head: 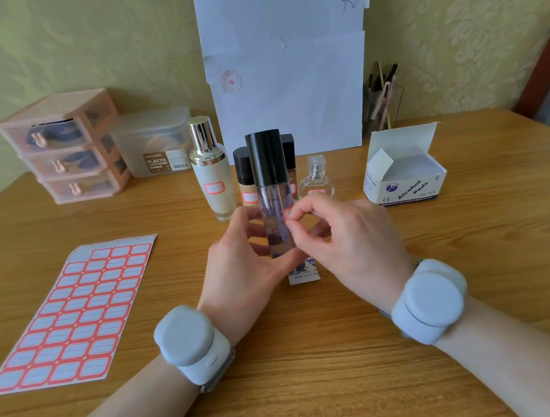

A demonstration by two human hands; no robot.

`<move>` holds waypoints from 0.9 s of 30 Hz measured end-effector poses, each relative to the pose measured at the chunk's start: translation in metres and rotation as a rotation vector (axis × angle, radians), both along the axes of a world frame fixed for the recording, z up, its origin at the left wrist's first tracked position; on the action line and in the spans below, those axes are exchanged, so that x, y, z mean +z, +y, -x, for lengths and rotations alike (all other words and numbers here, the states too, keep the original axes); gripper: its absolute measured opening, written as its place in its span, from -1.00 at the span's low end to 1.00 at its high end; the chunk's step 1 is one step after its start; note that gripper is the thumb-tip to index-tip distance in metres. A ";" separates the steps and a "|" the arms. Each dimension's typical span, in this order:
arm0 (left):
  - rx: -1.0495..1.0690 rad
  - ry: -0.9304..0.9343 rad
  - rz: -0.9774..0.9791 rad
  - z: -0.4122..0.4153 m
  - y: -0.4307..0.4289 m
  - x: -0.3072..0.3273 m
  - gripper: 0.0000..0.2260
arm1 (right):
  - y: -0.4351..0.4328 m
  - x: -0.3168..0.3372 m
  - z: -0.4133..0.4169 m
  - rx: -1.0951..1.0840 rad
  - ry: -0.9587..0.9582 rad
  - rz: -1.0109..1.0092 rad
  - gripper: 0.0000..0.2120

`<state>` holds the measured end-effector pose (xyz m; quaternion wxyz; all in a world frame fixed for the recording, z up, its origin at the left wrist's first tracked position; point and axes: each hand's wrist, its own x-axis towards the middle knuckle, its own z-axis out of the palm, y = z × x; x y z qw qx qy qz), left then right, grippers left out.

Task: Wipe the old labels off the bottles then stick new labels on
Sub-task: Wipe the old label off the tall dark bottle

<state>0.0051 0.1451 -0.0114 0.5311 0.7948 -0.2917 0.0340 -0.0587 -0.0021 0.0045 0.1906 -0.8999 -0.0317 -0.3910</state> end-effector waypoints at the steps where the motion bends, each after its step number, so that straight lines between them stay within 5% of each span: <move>1: 0.001 -0.008 -0.009 0.000 0.000 0.000 -0.55 | 0.001 0.000 0.000 -0.015 -0.007 0.006 -0.94; 10: 0.011 -0.057 -0.046 0.002 -0.001 0.002 -0.58 | 0.007 0.004 0.002 -0.096 -0.063 0.133 -0.92; 18: -0.017 0.012 -0.004 0.000 -0.001 0.001 -0.54 | 0.001 0.003 0.001 -0.018 -0.014 -0.081 -0.83; 27: 0.002 0.006 -0.013 0.002 -0.001 0.002 -0.59 | 0.004 0.002 0.002 -0.020 -0.056 -0.028 -0.93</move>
